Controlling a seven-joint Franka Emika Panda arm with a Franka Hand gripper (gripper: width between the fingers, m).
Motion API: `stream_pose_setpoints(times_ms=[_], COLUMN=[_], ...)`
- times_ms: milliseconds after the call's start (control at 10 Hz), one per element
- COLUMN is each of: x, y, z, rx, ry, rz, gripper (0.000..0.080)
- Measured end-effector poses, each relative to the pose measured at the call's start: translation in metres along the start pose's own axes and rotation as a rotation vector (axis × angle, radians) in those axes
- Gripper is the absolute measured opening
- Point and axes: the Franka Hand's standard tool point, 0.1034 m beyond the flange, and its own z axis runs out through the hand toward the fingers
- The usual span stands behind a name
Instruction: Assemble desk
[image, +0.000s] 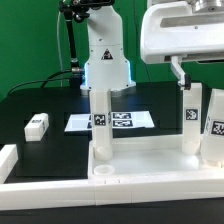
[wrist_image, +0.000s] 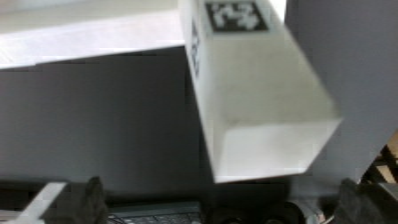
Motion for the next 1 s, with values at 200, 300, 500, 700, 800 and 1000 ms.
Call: stream_pose_setpoints(times_ms=[200,300,500,700,800,1000], x=[0.008,0.009,0.029,0.029,0.028,0.023], y=[0.000,0.004,-0.004,0.003,0.000,-0.012], z=[0.002,0.003,-0.013,-0.012,-0.008,0.001], rx=[-0.026,-0.040,-0.062,-0.079,-0.092,-0.088], ry=[-0.112,-0.171,-0.356,-0.416,-0.451,-0.428], rz=[0.015,0.033,0.066,0.086,0.095,0.108], gripper=[0.0648,0.0648,0.0648,0.0648,0.0648,0.0648])
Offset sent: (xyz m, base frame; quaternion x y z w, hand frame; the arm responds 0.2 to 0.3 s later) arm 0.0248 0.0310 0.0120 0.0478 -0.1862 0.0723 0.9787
